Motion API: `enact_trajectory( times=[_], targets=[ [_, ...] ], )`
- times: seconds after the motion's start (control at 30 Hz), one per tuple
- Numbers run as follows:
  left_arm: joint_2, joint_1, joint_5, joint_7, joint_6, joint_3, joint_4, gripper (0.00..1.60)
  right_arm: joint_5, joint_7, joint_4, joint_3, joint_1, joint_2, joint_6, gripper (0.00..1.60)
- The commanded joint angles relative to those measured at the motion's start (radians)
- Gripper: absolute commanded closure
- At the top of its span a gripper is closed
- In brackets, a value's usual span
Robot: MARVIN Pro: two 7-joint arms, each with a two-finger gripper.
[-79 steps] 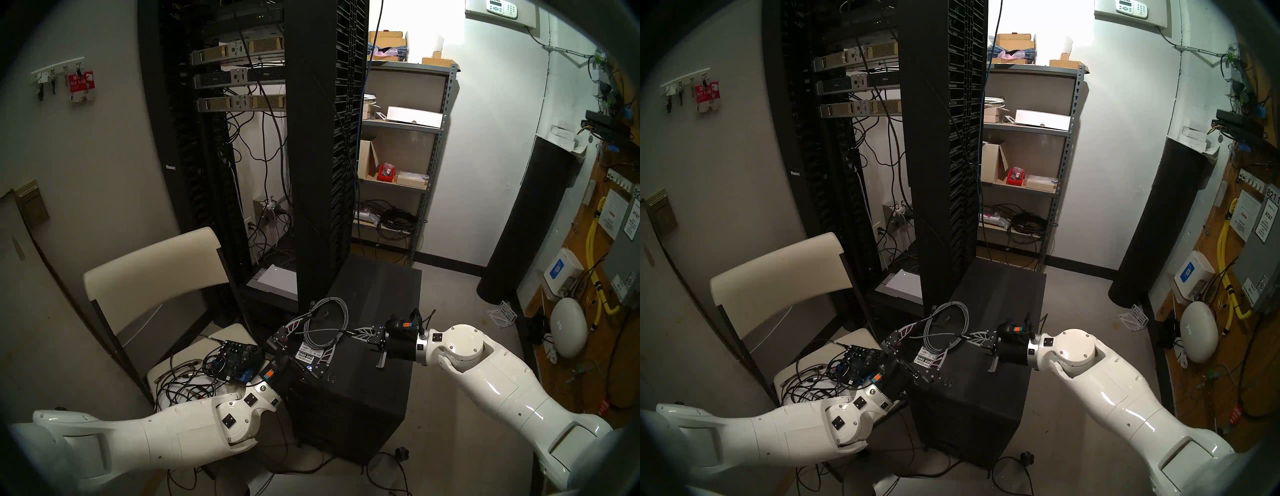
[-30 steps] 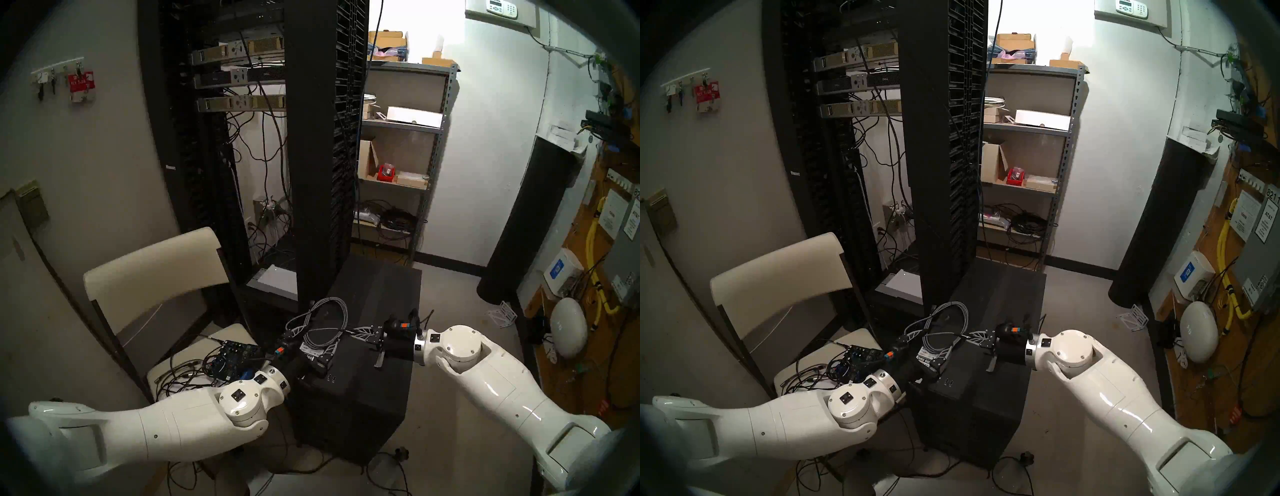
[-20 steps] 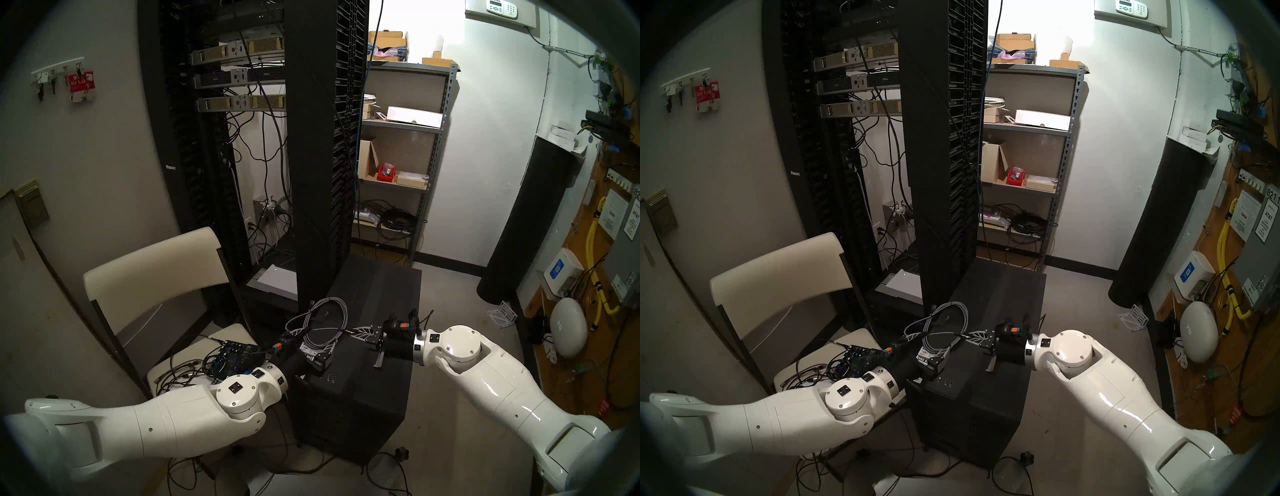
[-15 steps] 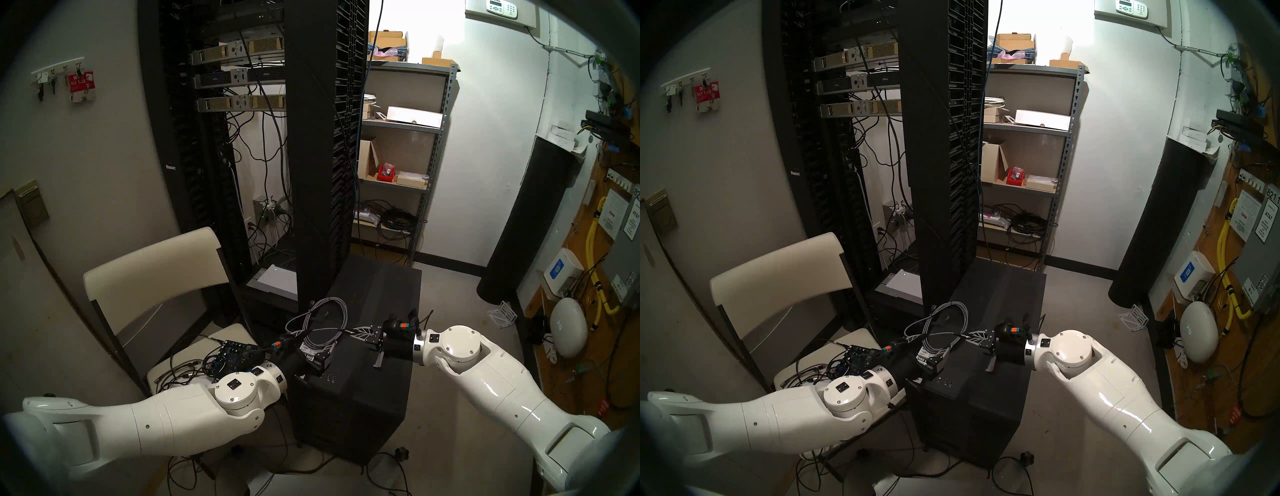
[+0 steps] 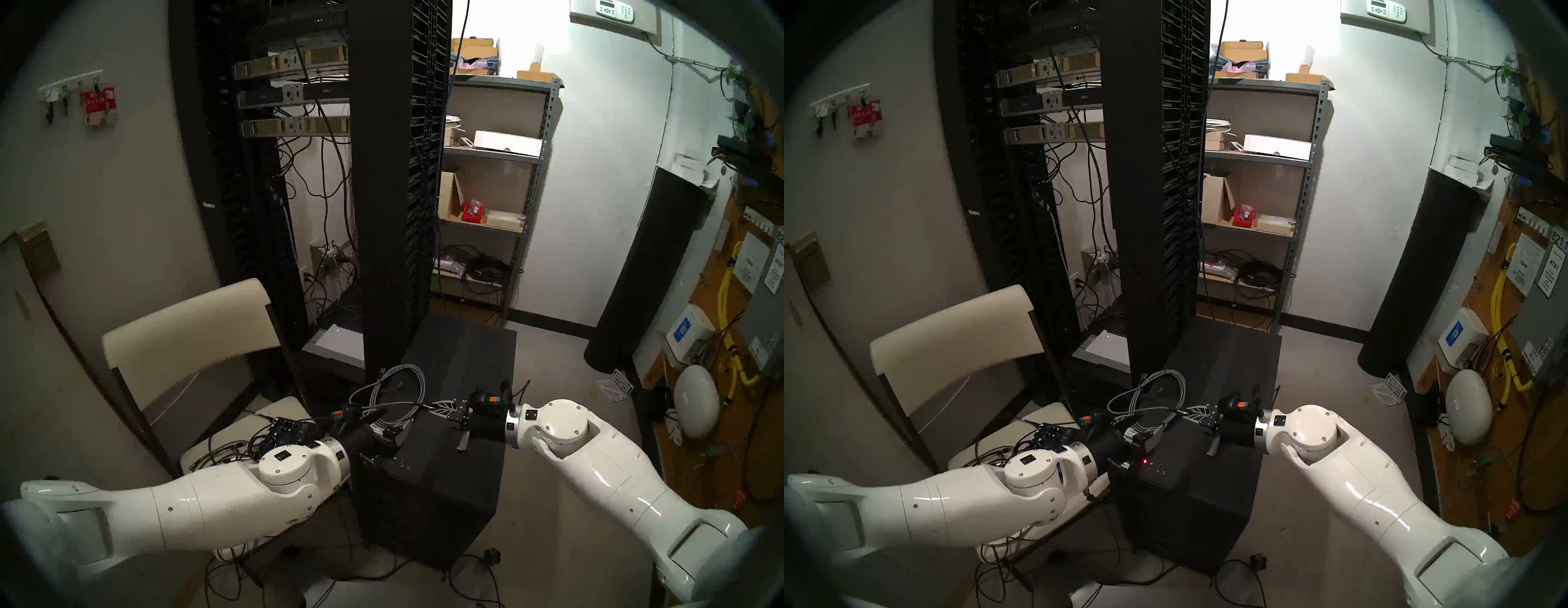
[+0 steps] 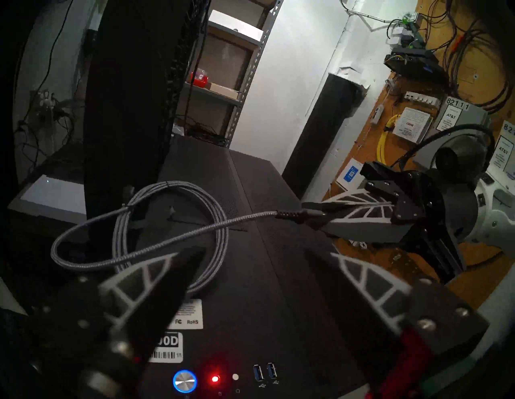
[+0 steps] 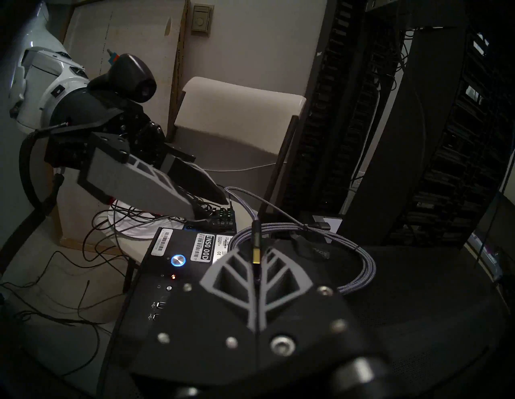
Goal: Insert the cable into the workstation's USB slot
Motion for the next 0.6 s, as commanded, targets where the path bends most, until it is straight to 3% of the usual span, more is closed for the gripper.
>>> enact_trajectory(
  times=[0.0,0.57],
  targets=[
    [0.011,-0.017,-0.079,-0.047,0.063,-0.017,-0.043,0.0,0.0,-0.002,-0.013,0.006,0.015,-0.003,-0.009,1.6],
    [0.028,-0.037,-0.344,-0.164,0.271,-0.062,-0.077,0.0,-0.009,-0.009,-0.013,0.006,0.016,-0.008,-0.014,1.6]
  ],
)
